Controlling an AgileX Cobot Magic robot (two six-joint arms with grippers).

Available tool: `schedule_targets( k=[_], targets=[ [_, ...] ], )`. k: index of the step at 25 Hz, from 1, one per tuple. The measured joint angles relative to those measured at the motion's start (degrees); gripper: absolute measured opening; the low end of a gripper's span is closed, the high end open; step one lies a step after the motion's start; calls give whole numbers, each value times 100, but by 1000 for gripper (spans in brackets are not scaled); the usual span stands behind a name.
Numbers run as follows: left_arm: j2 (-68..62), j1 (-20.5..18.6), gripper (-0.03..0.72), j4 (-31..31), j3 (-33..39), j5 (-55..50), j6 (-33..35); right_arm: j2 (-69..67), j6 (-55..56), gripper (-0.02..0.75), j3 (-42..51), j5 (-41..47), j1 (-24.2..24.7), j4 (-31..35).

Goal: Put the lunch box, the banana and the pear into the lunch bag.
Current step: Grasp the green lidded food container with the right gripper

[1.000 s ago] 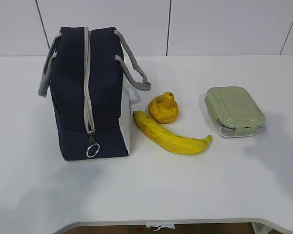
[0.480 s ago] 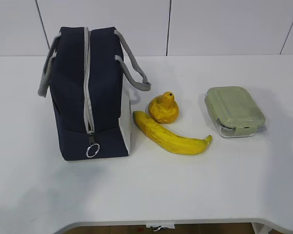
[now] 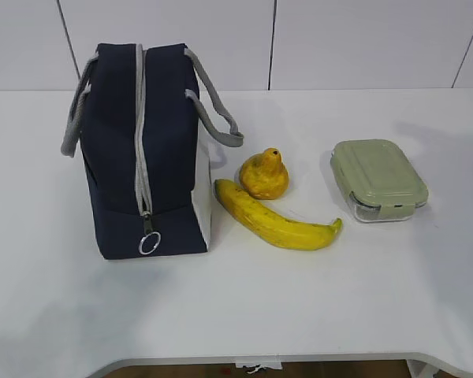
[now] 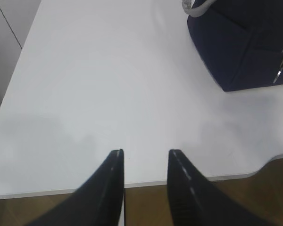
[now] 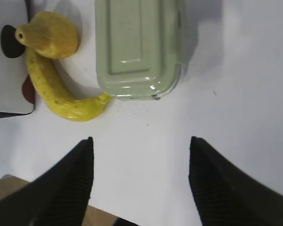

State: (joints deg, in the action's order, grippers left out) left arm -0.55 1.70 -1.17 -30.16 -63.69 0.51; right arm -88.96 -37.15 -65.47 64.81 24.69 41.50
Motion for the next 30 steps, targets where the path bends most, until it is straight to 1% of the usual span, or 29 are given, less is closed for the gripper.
schedule_targets(
  k=[3,5,7,13,17,25,30],
  targets=[
    [0,0,240,0,0,0,0,-538,-553,489,-234,339,229,562],
    [0,0,240,0,0,0,0,-968,-904,489,-449,374,349,960],
    [0,0,240,0,0,0,0,-1363,-1042,489,-671,374,425,1193],
    [0,0,240,0,0,0,0,-2413,-1156,489,-1433,374,431,1321],
    [0,0,240,0,0,0,0,-2747,-1156,489,-1744,374,431,1457],
    [0,0,240,0,0,0,0,-2812,-1156,491,-1858,374,398,1518],
    [0,0,240,0,0,0,0,-3225,-1156,563,-1872,374,200,1827]
  ],
)
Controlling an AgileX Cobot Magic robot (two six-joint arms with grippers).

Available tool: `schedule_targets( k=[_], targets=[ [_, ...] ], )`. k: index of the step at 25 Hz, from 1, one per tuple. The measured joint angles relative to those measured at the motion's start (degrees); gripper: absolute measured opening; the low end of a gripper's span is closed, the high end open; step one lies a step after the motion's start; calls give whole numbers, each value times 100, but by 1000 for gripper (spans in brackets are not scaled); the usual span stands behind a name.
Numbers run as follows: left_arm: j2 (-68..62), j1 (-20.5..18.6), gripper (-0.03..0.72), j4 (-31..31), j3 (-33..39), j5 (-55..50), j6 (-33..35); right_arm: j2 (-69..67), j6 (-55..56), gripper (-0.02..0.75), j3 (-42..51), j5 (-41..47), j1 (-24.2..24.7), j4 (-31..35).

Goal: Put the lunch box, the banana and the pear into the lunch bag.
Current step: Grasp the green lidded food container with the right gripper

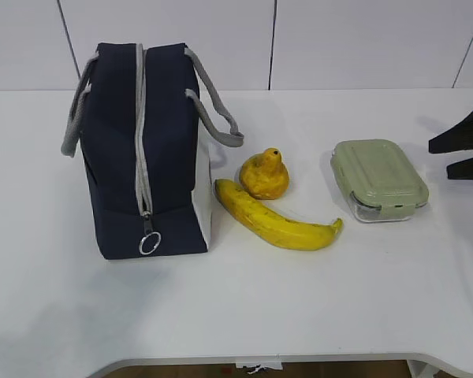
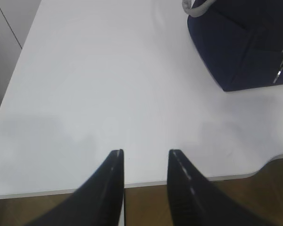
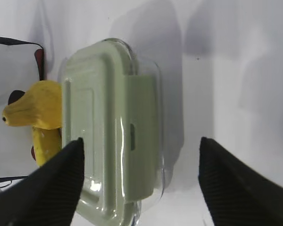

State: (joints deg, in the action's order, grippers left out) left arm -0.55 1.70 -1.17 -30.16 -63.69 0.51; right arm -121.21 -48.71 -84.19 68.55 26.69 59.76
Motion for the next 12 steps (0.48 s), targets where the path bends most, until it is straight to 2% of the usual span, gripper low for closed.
schedule_targets(
  k=[4,12],
  targets=[
    [0,0,240,0,0,0,0,-214,-85,593,0,-19,-152,80],
    [0,0,240,0,0,0,0,-427,-178,594,-26,-36,-391,218]
  ],
)
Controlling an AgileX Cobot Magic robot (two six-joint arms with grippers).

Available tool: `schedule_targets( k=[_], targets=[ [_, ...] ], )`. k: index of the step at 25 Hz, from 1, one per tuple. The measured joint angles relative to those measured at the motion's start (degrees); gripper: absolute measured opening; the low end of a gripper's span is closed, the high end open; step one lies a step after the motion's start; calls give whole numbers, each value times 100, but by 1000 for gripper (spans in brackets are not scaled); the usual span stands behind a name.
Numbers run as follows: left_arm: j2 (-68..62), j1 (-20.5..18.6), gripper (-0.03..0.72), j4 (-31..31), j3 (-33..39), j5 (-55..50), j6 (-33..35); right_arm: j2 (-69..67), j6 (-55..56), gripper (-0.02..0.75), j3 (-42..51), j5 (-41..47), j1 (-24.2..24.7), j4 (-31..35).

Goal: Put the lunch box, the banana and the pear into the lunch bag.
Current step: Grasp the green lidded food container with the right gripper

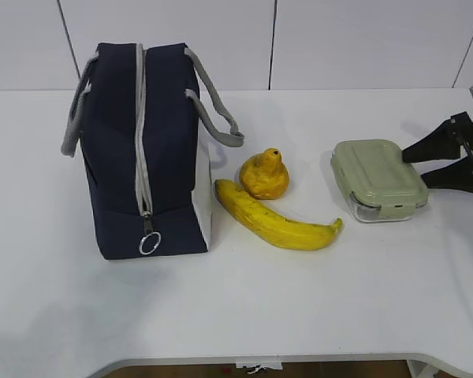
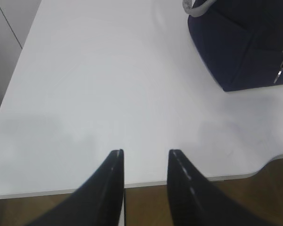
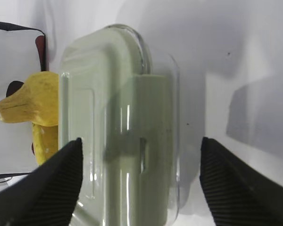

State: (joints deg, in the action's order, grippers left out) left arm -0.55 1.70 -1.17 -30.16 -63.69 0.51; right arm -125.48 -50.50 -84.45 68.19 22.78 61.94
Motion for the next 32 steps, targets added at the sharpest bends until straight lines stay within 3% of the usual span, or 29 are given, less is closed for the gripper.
schedule_targets(
  k=[32],
  targets=[
    [0,0,240,0,0,0,0,-310,-120,572,-4,-52,-320,271]
  ],
)
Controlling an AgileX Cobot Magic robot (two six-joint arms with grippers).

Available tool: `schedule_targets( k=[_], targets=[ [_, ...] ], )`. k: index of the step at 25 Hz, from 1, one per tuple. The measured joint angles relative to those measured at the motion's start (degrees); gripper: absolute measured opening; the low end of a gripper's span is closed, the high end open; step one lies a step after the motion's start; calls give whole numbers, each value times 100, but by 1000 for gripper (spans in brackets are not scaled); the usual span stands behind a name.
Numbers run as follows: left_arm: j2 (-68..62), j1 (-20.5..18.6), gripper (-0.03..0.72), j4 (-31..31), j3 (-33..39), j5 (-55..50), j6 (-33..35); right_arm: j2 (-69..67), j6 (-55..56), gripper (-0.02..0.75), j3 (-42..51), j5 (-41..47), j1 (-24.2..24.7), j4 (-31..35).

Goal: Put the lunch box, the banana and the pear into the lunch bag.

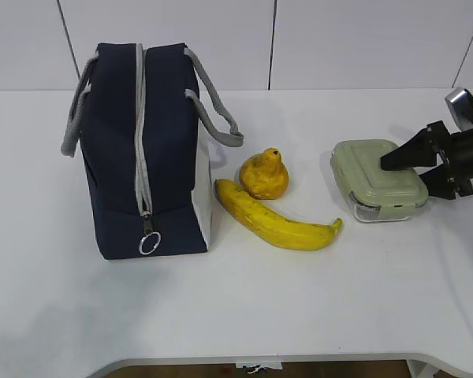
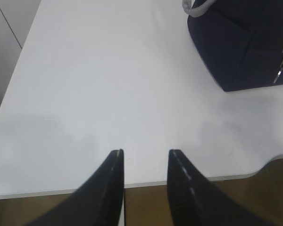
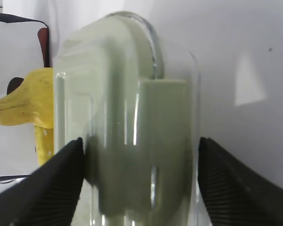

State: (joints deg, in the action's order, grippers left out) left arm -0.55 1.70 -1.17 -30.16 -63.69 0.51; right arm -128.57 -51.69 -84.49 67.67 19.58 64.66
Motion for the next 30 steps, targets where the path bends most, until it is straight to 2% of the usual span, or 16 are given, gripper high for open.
schedule_targets(
  k=[10,18,23,30],
  targets=[
    [0,0,240,0,0,0,0,-14,0,414,-35,35,0,125],
    [0,0,240,0,0,0,0,-14,0,371,-35,44,0,138],
    [0,0,240,0,0,0,0,-18,21,370,-35,47,0,200],
    [0,0,240,0,0,0,0,26,640,368,-56,-1,0,200]
  ],
)
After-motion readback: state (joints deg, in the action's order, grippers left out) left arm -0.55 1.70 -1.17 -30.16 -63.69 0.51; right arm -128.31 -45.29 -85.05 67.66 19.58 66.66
